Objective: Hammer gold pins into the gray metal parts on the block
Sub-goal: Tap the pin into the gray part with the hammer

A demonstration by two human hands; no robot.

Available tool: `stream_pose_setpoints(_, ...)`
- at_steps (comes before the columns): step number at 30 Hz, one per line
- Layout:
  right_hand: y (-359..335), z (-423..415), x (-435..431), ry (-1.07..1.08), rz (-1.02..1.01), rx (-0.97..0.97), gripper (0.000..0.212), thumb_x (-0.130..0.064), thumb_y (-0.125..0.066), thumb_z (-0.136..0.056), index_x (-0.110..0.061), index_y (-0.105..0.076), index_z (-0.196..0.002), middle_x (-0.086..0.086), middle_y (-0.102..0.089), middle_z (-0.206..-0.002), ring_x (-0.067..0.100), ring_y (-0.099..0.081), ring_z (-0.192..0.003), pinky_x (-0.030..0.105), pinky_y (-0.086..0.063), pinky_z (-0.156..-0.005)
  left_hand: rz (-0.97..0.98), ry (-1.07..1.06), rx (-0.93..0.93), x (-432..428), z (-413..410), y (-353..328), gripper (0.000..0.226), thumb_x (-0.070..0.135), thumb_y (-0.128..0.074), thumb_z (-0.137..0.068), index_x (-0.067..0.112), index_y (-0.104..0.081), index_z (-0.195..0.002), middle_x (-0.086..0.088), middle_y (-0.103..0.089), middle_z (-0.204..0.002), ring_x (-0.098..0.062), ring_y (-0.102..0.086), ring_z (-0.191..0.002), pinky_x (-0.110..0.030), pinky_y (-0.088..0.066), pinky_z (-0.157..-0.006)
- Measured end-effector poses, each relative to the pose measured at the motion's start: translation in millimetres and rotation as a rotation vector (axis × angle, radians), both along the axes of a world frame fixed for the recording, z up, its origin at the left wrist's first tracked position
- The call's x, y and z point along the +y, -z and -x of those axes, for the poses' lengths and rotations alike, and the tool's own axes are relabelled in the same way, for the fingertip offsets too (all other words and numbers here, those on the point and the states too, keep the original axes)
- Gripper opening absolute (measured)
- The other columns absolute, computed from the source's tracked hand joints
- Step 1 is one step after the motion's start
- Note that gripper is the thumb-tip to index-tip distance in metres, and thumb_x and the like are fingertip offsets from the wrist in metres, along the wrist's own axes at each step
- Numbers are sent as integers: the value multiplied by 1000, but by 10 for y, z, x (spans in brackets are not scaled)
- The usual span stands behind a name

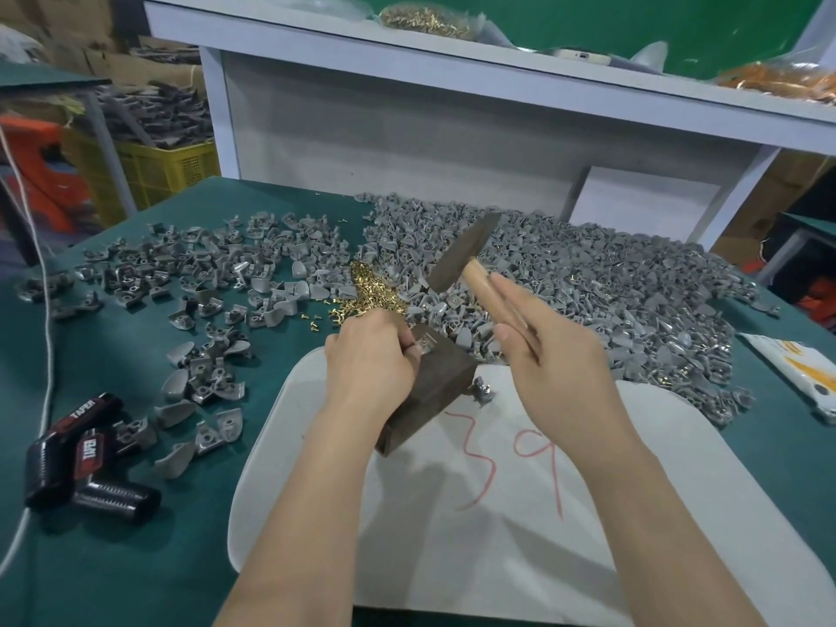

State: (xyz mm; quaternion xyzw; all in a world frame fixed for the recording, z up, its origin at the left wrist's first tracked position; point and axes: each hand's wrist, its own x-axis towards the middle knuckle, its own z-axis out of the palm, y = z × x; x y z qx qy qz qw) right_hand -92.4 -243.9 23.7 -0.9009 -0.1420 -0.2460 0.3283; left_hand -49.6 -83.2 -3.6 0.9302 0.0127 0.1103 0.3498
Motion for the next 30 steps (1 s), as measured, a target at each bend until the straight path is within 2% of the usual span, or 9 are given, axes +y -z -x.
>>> stream_pose_setpoints(3,-11,103,-1,-45,117,38,72,-12,-54,-93,-75,-27,-116,-59,-38,-99,-24,-50,-95,-7,-32,-76,-5,1,1,-3,-1,-11,11,19,-64,-85,23,-64,-75,-1,-69,-90,-27,-58,-97,-41,-45,-89)
stream_pose_setpoints(7,-118,85,28,-11,265,92,57,-17,-52,-93,-66,-39,-118,-34,-55,-121,2,-59,-105,21,-47,-85,12,2,6,0,-1,-13,8,21,-65,-85,21,-68,-78,-1,-69,-93,-28,-59,-97,-41,-46,-90)
stream_pose_setpoints(9,-190,86,35,-26,155,-8,64,-12,-52,-94,-68,-37,-121,-50,-45,-113,-10,-55,-106,8,-42,-90,10,-3,-6,2,-2,-5,7,22,-66,-86,20,-68,-79,-2,-69,-92,-28,-60,-97,-41,-46,-90)
stream_pose_setpoints(11,-195,86,3,-25,153,-50,72,-13,-53,-93,-72,-23,-122,-66,-31,-98,-26,-47,-99,-6,-34,-77,19,-15,-5,-2,-2,-1,8,21,-66,-86,20,-68,-78,-2,-69,-91,-28,-60,-96,-40,-46,-90)
stream_pose_setpoints(15,-67,131,8,-7,296,102,67,-23,-51,-94,-77,-15,-111,-37,-54,-120,-9,-55,-72,12,-37,-57,47,4,-4,6,0,-16,6,20,-66,-86,21,-67,-79,1,-67,-98,-26,-59,-100,-42,-45,-91)
stream_pose_setpoints(18,-93,122,54,-5,209,-20,68,-19,-50,-95,-77,-23,-118,-40,-52,-117,-13,-56,-93,12,-46,-77,17,2,-29,7,-1,1,8,21,-67,-85,17,-70,-79,-2,-69,-94,-28,-59,-97,-41,-47,-88)
stream_pose_setpoints(20,-100,108,19,-4,151,-94,71,-17,-51,-94,-77,-23,-119,-45,-50,-106,-13,-57,-89,3,-42,-76,17,-7,-30,-2,2,7,10,20,-67,-85,16,-70,-77,-5,-70,-89,-30,-60,-95,-41,-48,-87)
stream_pose_setpoints(25,-102,67,-23,5,351,122,57,-22,-51,-94,-72,-35,-118,-25,-61,-119,4,-59,-97,15,-41,-73,19,4,-6,14,-20,-4,7,22,-65,-86,19,-69,-81,0,-67,-96,-27,-59,-97,-42,-47,-88)
stream_pose_setpoints(30,-108,68,25,-28,143,-76,64,-14,-49,-95,-63,-28,-130,-39,-54,-114,-16,-56,-97,7,-44,-86,-6,-15,-17,10,-26,16,10,23,-66,-86,19,-70,-78,-3,-69,-90,-28,-60,-94,-41,-48,-87)
